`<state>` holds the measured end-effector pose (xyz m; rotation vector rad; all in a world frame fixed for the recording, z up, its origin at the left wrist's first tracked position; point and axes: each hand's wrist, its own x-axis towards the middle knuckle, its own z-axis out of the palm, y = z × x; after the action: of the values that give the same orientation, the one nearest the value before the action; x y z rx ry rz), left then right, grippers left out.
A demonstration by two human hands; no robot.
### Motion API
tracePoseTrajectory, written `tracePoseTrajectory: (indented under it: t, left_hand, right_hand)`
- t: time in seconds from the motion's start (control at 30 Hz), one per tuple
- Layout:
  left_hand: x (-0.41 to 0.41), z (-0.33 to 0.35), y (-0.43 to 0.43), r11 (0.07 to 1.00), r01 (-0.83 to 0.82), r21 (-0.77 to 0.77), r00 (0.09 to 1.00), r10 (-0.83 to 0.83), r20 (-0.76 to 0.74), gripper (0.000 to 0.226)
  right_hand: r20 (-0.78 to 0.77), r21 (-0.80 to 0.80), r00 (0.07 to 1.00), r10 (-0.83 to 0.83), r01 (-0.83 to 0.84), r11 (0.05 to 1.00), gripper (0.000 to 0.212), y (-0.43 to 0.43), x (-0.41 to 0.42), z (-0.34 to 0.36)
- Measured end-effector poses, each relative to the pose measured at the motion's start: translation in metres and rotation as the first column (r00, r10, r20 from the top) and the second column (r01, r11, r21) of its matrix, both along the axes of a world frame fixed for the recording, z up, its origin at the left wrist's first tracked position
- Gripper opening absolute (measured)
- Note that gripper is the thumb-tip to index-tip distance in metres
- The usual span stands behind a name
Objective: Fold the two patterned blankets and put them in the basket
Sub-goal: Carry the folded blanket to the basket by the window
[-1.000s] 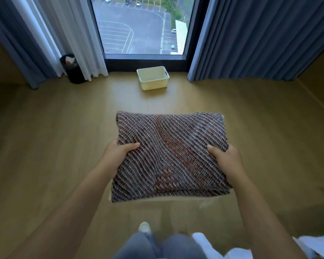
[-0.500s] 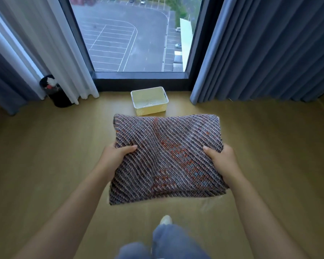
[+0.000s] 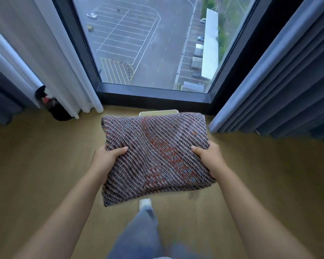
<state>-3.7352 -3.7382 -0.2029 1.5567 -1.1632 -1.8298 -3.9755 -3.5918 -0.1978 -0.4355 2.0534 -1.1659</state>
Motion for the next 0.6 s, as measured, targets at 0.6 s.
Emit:
tracePoseTrajectory:
  t: [0.6]
  left_hand:
    - [-0.213,-0.091,-0.282,0.986,-0.137,-0.098,0.958,0.157,0.241,0.042]
  right_hand:
    - [0.257,0.216,0.953,0.159,-0.217,0.952,0.048,-0.336,-0.233,-0.142]
